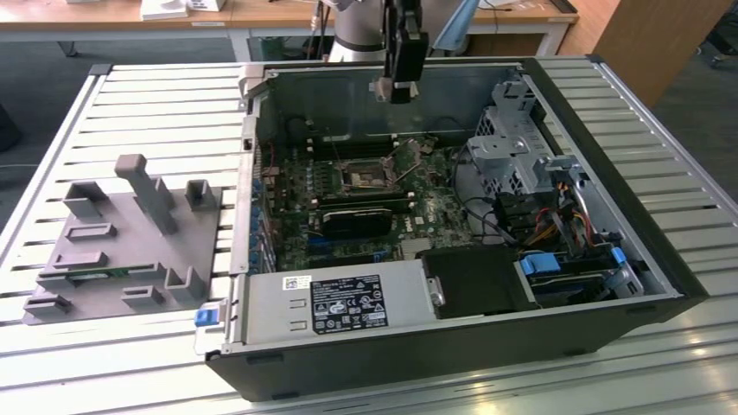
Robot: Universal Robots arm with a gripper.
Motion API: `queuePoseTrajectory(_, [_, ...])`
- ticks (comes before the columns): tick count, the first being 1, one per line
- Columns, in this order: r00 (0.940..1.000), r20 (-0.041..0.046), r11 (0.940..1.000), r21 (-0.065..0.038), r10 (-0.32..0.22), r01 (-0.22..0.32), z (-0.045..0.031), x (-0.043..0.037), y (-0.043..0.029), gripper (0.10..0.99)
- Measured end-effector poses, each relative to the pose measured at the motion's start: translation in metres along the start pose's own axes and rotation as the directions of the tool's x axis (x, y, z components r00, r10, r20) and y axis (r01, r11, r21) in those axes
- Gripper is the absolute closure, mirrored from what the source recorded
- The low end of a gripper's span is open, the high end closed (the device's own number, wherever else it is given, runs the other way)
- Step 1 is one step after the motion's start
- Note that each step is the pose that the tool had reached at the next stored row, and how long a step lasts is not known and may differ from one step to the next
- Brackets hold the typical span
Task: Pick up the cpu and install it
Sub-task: 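Place the cpu into insertion slot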
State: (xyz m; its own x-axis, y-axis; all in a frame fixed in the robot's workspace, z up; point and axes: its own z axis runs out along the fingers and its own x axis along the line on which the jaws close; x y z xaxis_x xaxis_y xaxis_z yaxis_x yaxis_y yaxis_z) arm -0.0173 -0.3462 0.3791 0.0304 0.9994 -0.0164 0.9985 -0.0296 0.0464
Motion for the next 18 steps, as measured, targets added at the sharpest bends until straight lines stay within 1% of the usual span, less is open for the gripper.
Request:
queuePoseTrajectory(14, [1.0,0.0,1.0,0.001,-0.003,0.003,0.0121,0.0001,-0.0006,0.545])
queuePoseTrajectory(16, [1.0,-0.0003,1.0,0.001,-0.009,0.009,0.0134,0.0002,-0.0009,0.545])
queuePoseTrajectory(18, [0.9994,-0.0015,0.9994,0.001,-0.034,0.034,0.0154,0.0002,-0.0018,0.545])
